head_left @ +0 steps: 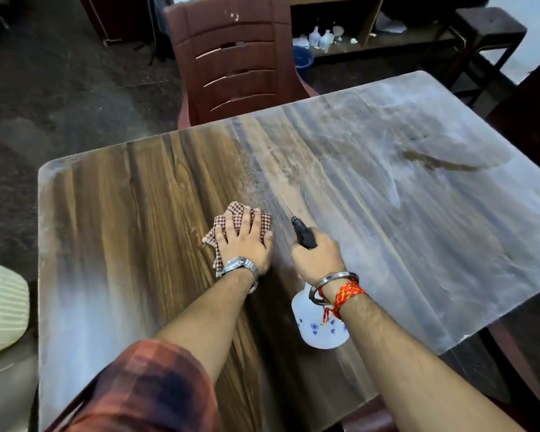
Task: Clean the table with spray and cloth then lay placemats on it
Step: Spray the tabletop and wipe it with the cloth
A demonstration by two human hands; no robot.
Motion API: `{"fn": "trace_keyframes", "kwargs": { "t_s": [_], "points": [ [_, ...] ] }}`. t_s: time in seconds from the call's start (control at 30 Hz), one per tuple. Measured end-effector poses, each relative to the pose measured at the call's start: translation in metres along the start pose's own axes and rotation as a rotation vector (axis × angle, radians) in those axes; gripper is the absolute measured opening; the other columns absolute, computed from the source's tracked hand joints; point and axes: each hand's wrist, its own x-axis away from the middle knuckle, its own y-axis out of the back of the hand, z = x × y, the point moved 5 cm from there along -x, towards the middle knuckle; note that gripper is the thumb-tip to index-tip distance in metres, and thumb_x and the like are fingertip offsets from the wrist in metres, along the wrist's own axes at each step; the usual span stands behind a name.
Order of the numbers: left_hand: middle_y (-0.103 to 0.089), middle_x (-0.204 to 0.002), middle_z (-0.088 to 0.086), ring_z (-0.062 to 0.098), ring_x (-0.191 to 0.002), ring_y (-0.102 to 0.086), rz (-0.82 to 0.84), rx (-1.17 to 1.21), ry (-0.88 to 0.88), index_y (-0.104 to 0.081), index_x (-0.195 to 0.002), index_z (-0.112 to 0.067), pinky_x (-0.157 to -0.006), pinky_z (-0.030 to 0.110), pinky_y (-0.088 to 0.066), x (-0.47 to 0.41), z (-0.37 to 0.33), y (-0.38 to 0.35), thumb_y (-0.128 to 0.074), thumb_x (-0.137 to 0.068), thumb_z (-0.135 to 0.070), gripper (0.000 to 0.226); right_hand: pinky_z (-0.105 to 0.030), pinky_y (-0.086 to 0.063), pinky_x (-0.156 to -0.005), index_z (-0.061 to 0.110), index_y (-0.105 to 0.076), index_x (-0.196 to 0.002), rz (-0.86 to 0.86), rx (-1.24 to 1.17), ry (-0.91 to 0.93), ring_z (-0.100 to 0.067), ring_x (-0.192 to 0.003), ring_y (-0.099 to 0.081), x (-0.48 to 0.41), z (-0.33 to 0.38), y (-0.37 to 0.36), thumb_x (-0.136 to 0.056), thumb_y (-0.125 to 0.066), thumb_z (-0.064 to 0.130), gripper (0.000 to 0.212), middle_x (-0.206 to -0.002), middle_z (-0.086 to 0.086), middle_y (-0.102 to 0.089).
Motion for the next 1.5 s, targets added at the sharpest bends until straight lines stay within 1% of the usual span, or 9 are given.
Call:
{"fn": "trace_keyframes", "kwargs": {
  "t_s": [0.13, 0.2, 0.27, 0.53, 0.73, 0.9, 1.03, 1.2, 1.5],
  "points": [
    [-0.012, -0.161, -0.012, 0.027, -0.148, -0.001, -0.020, -0.051, -0.056, -0.017, -0.152, -0.037, -0.117, 0.053, 0.005, -0.070, -0.008, 0.011, -0.020, -0.093, -0.055, 0.062, -0.025, -0.034, -0.048, 0.015, -0.057, -0.082, -0.018, 0.029, 0.006, -0.021, -0.061, -0.053, -0.036, 0.014, -0.005, -0.083, -0.055, 0.020, 0.006, -0.073, -0.006, -0.060],
    [-0.008, -0.162, -0.013, 0.027, -0.149, 0.001, -0.008, -0.052, -0.059, -0.014, -0.153, -0.038, -0.117, 0.054, 0.007, -0.101, -0.008, 0.016, -0.020, -0.093, -0.056, 0.062, -0.030, -0.043, -0.057, 0.013, -0.061, -0.086, -0.030, 0.033, 0.005, -0.032, -0.072, -0.058, -0.052, 0.022, -0.008, -0.083, -0.055, 0.020, 0.010, -0.081, -0.013, -0.065],
    [-0.006, -0.162, -0.014, 0.026, -0.149, 0.003, 0.011, -0.038, -0.058, -0.013, -0.153, -0.039, -0.117, 0.053, 0.007, -0.133, -0.006, 0.020, -0.020, -0.094, -0.057, 0.062, -0.034, -0.047, -0.066, 0.010, -0.062, -0.088, -0.027, 0.031, -0.010, -0.037, -0.079, -0.059, -0.067, 0.029, -0.011, -0.084, -0.055, 0.020, 0.013, -0.086, -0.016, -0.066],
    [-0.005, -0.162, -0.014, 0.027, -0.149, 0.005, 0.042, -0.065, -0.062, -0.013, -0.152, -0.041, -0.117, 0.054, 0.006, -0.254, 0.016, 0.045, -0.017, -0.093, -0.059, 0.062, -0.024, -0.034, -0.048, 0.009, -0.062, -0.088, -0.006, -0.040, -0.084, -0.018, -0.060, -0.051, -0.110, 0.042, -0.019, -0.084, -0.054, 0.020, 0.014, -0.077, -0.005, -0.059],
    [-0.007, -0.162, -0.014, 0.031, -0.149, 0.003, 0.046, -0.053, -0.019, -0.013, -0.151, -0.042, -0.116, 0.056, 0.006, -0.280, 0.030, 0.047, -0.014, -0.089, -0.065, 0.066, -0.024, -0.033, -0.049, 0.010, -0.061, -0.097, 0.030, -0.063, -0.141, -0.022, -0.066, -0.052, -0.117, 0.041, -0.019, -0.083, -0.056, 0.021, 0.018, -0.077, -0.001, -0.055],
    [-0.007, -0.162, -0.012, 0.029, -0.149, 0.002, 0.073, -0.072, -0.075, -0.013, -0.152, -0.040, -0.117, 0.056, 0.004, -0.244, 0.020, 0.042, -0.015, -0.091, -0.062, 0.064, -0.029, -0.042, -0.058, 0.010, -0.060, -0.094, -0.032, -0.091, -0.090, -0.026, -0.072, -0.055, -0.100, 0.041, -0.010, -0.085, -0.055, 0.020, 0.014, -0.081, -0.006, -0.057],
    [-0.007, -0.162, -0.013, 0.027, -0.149, 0.001, 0.107, -0.107, -0.237, -0.013, -0.152, -0.041, -0.117, 0.055, 0.001, -0.185, -0.010, 0.030, -0.018, -0.094, -0.061, 0.061, -0.046, -0.056, -0.073, 0.018, -0.059, -0.088, -0.097, -0.101, -0.091, -0.034, -0.077, -0.064, -0.081, 0.025, 0.002, -0.080, -0.053, 0.022, 0.011, -0.086, -0.011, -0.066],
    [-0.009, -0.161, -0.015, 0.026, -0.149, -0.001, 0.116, -0.159, -0.429, -0.013, -0.151, -0.043, -0.117, 0.052, 0.000, -0.092, -0.033, 0.011, -0.018, -0.095, -0.061, 0.059, -0.050, -0.058, -0.071, 0.018, -0.063, -0.082, -0.142, -0.071, -0.119, -0.035, -0.077, -0.065, -0.047, -0.007, 0.016, -0.073, -0.051, 0.026, 0.017, -0.084, -0.011, -0.068],
    [-0.011, -0.161, -0.014, 0.027, -0.149, -0.004, 0.124, -0.163, -0.523, -0.016, -0.151, -0.041, -0.117, 0.054, -0.002, 0.080, -0.044, -0.020, -0.022, -0.095, -0.058, 0.059, -0.050, -0.059, -0.066, 0.018, -0.062, -0.075, -0.130, -0.102, -0.080, -0.032, -0.078, -0.064, 0.044, -0.051, 0.030, -0.065, -0.051, 0.025, 0.017, -0.079, -0.008, -0.066]
  ]
}}
